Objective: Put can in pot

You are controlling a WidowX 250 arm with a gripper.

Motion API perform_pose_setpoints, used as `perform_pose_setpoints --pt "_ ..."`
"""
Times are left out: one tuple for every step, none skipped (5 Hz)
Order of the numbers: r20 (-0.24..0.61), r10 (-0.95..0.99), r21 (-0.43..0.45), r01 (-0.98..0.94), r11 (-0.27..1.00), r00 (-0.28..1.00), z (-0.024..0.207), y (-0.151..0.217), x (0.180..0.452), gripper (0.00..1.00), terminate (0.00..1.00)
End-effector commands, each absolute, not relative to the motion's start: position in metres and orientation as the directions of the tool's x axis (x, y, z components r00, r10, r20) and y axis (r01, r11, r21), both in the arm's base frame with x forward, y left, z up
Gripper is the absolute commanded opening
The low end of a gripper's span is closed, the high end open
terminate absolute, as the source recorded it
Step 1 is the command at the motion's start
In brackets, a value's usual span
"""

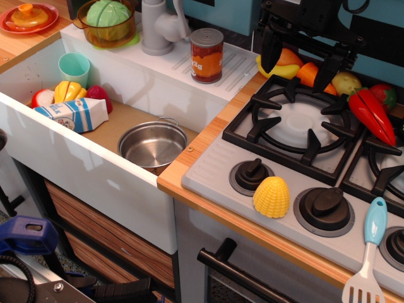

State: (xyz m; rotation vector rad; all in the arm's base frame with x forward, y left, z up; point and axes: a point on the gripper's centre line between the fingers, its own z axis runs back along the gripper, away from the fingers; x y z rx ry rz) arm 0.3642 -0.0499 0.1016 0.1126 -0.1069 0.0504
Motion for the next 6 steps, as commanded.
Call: perform_pose_setpoints --pt "0.109 0.044 0.109 -0.056 0.992 0.993 0.102 -0.05 0.364 1.0 0.0" --pt "0.113 0.035 0.16 -0.053 0.986 0.993 0.109 -0.019 0.371 1.0 0.0" --pt "0.15 0.016 0.188 -0.045 0.981 0.989 0.122 0.01 0.388 1.0 0.0" --pt "0.202 -0.004 0.196 -0.037 0.98 0.979 0.13 0.036 0.398 1.0 0.0" --pt "0.289 -0.023 0.214 -0.041 0.976 0.957 0.133 0.063 0.407 1.0 0.0" --pt "0.344 -0.045 0.197 -0.025 0.98 0.938 0.123 0.083 0.414 1.0 0.0"
